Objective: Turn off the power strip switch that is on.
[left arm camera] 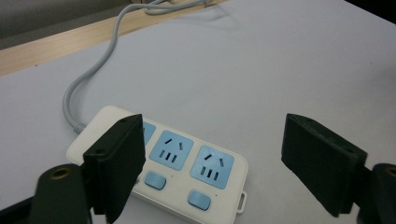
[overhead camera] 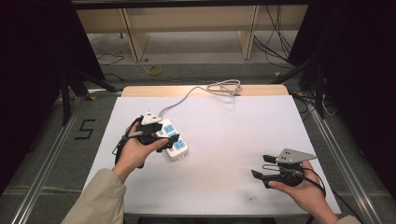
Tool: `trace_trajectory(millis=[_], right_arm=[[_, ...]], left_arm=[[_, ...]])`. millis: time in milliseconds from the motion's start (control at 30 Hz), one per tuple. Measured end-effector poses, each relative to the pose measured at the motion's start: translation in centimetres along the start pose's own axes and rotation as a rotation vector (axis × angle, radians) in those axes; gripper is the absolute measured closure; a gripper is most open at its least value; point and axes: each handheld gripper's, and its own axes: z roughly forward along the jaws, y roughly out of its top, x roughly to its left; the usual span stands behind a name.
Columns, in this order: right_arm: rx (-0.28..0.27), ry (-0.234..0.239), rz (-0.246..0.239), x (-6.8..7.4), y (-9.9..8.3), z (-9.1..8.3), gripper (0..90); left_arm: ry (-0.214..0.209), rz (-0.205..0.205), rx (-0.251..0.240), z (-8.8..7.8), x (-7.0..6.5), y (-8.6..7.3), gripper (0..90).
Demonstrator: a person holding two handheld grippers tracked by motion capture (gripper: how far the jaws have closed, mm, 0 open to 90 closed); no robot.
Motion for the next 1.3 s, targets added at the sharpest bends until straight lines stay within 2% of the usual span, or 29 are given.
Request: trace_trajectory(millis=[433, 700, 800, 1300], right_arm=[[-0.007, -0.008, 0.005, -0.2, 0.0, 0.0, 26.7], [-0.009, -0.007, 0.003, -0.2, 0.1, 0.0, 26.7], [-0.011, -0.009, 0.002, -0.3, 0.1, 0.0, 26.7], [-0.014, -0.007, 0.002, -0.3, 0.1, 0.0, 26.6]], left_arm=[[-0.009, 0.019, -0.051, -1.2, -0.3, -1.8, 15.8], [-0.001, 0.069, -0.072, -1.9, -0.7, -2.5, 15.5], [0.004, 0.094, -0.068, -2.2, -0.8, -2.8, 15.5], [0.017, 0.14, -0.056, -3.3, -1.1, -4.9, 15.4]])
